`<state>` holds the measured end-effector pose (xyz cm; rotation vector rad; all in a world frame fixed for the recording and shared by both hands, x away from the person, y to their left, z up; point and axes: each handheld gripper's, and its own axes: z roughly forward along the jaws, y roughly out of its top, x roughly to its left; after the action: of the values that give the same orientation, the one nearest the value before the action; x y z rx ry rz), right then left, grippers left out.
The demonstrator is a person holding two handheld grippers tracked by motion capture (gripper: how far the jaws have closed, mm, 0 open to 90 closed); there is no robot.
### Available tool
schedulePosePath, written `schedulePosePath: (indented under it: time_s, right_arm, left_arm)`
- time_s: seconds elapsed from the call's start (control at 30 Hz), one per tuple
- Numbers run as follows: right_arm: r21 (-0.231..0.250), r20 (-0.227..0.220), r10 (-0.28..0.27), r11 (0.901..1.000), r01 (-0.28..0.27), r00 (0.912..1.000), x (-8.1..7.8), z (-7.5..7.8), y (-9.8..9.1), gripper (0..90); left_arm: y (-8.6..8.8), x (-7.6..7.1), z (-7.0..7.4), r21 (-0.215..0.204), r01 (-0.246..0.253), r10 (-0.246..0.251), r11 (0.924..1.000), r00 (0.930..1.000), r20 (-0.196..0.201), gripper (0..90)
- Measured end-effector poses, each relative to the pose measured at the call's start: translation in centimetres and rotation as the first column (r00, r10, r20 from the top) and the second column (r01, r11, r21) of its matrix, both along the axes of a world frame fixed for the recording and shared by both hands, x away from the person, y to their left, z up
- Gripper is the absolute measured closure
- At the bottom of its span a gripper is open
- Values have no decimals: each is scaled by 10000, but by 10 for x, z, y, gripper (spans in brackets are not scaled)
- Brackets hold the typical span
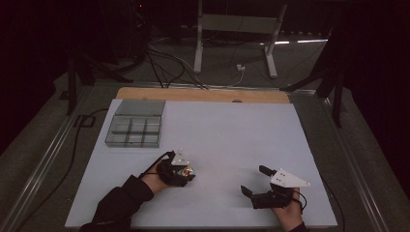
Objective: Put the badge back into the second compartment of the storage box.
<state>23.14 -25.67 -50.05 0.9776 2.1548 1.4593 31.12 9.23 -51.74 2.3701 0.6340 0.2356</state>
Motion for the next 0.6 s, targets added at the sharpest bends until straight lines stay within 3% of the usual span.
schedulePosePath:
  time_s: [0.2,0.6]
  right_arm:
    - [16,11,-27,10000,27,10000,0,0,0,0]
    - [23,28,-60,10000,60,10000,0,0,-1,0]
  left_arm:
    - [1,0,3,-89,-8,8,10000,10000,-34,487]
    - [7,0,16,-169,-242,249,9996,9989,394,487]
